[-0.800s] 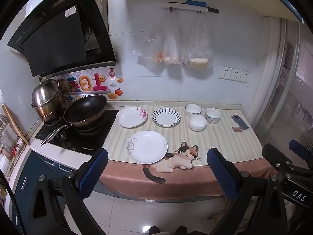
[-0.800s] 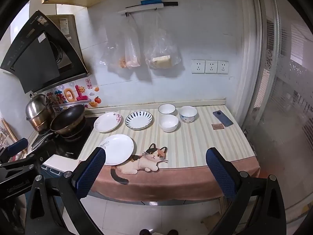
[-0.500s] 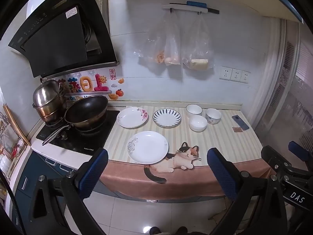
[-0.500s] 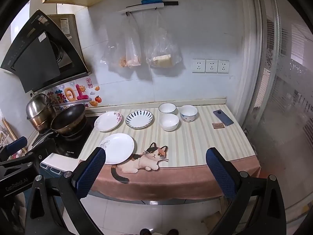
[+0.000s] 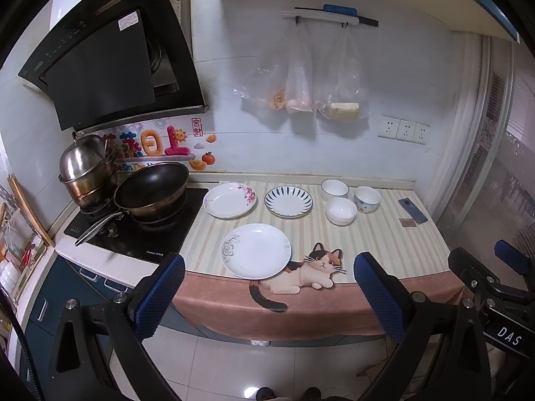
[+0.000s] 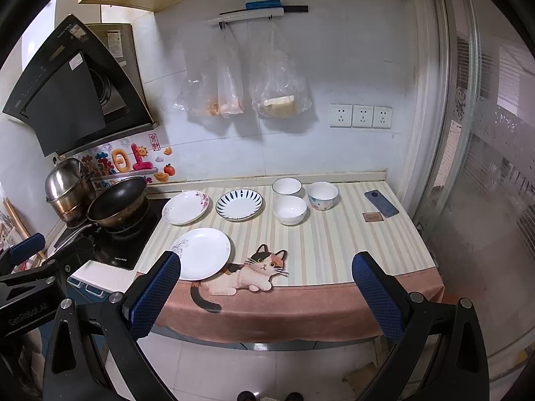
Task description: Organize plates and bowls
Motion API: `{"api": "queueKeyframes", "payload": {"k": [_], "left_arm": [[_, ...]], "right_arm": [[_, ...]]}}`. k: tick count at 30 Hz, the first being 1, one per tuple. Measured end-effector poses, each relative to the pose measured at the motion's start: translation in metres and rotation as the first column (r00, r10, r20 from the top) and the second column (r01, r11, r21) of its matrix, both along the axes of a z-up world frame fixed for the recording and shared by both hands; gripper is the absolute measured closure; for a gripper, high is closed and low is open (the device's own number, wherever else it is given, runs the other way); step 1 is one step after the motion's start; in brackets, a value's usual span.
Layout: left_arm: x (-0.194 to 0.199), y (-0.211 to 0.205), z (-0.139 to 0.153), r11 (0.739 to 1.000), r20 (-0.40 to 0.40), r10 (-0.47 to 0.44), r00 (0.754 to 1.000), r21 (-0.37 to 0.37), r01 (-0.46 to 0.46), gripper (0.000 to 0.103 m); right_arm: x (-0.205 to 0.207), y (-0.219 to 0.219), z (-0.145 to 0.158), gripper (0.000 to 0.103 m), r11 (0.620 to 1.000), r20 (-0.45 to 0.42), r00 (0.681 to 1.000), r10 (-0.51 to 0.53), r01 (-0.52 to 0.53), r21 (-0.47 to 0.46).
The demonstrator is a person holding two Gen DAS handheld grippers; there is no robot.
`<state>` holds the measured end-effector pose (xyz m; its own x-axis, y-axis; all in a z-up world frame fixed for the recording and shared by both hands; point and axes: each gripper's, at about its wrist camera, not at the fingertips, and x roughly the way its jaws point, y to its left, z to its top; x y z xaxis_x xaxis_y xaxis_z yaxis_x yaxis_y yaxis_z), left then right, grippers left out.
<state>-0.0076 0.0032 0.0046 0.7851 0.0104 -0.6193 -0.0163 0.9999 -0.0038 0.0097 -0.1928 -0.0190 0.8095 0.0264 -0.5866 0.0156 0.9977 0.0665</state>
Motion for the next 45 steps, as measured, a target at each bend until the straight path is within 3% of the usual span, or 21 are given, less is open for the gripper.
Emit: {"api": "queueKeyframes", "payload": {"k": [45], "left_arm": [[-0.001, 0.014, -0.004, 1.000, -0.003, 0.013, 1.000, -0.011, -0.013, 0.000]], "right_arm": [[0.001, 0.000, 0.001, 0.000, 1.000, 0.000, 1.000, 0.000, 0.000, 0.004]]}}
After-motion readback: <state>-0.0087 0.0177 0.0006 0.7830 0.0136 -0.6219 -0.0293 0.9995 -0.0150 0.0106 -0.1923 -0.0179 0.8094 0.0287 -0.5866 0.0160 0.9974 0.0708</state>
